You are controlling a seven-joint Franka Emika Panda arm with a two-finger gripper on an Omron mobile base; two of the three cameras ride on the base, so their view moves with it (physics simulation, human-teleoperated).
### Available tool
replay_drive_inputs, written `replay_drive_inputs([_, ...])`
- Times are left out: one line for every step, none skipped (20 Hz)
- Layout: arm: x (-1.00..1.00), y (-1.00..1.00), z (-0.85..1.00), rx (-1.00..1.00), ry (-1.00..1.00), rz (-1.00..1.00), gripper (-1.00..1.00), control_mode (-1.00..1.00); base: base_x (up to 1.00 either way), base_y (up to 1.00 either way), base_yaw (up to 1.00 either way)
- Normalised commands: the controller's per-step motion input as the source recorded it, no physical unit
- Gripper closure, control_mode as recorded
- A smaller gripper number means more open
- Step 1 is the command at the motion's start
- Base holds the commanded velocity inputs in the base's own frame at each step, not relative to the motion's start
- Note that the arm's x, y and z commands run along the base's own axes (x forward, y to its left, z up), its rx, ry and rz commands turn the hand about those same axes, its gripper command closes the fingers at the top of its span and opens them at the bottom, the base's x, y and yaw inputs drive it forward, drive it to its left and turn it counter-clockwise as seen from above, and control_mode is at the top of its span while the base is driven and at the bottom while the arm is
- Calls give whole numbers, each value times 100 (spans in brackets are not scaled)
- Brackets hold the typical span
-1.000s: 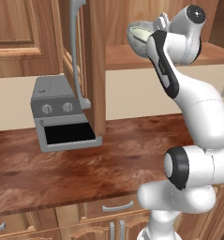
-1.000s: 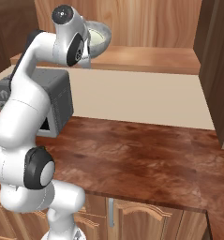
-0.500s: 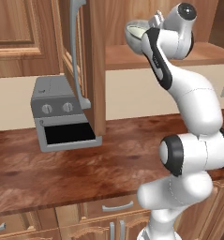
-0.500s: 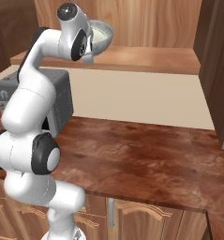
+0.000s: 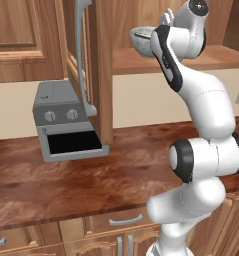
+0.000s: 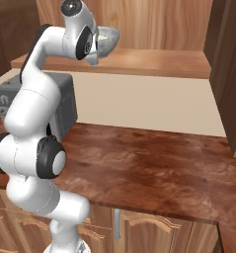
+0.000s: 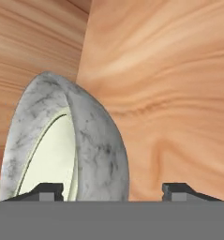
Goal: Pick up the bowls on the counter and stack them on top of one another in the open cabinet. Place the smaller bowl on top of the larger bowl.
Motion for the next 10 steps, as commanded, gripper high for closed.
replay_drive_inputs([-7,0,52,5,13,-2,-100,-100,0,0,0])
replay_drive_inputs([-33,-5,61,6,10,-1,-100,-100,0,0,0])
replay_drive_inputs([-35,-9,63,6,11,-1,-100,-100,0,0,0])
replay_drive_inputs([-48,-11,66,6,9,0,-100,-100,0,0,0])
replay_drive_inputs([-50,-15,69,6,10,0,-100,-100,0,0,0])
replay_drive_inputs([-56,-16,71,6,10,0,-100,-100,0,0,0])
replay_drive_inputs([-56,-16,72,6,10,0,-100,-100,0,0,0])
replay_drive_inputs([-57,-16,74,6,11,0,-100,-100,0,0,0])
replay_drive_inputs([-57,-15,74,6,13,0,-100,-100,0,0,0])
replay_drive_inputs([-65,-17,69,5,13,0,-100,-100,0,0,0])
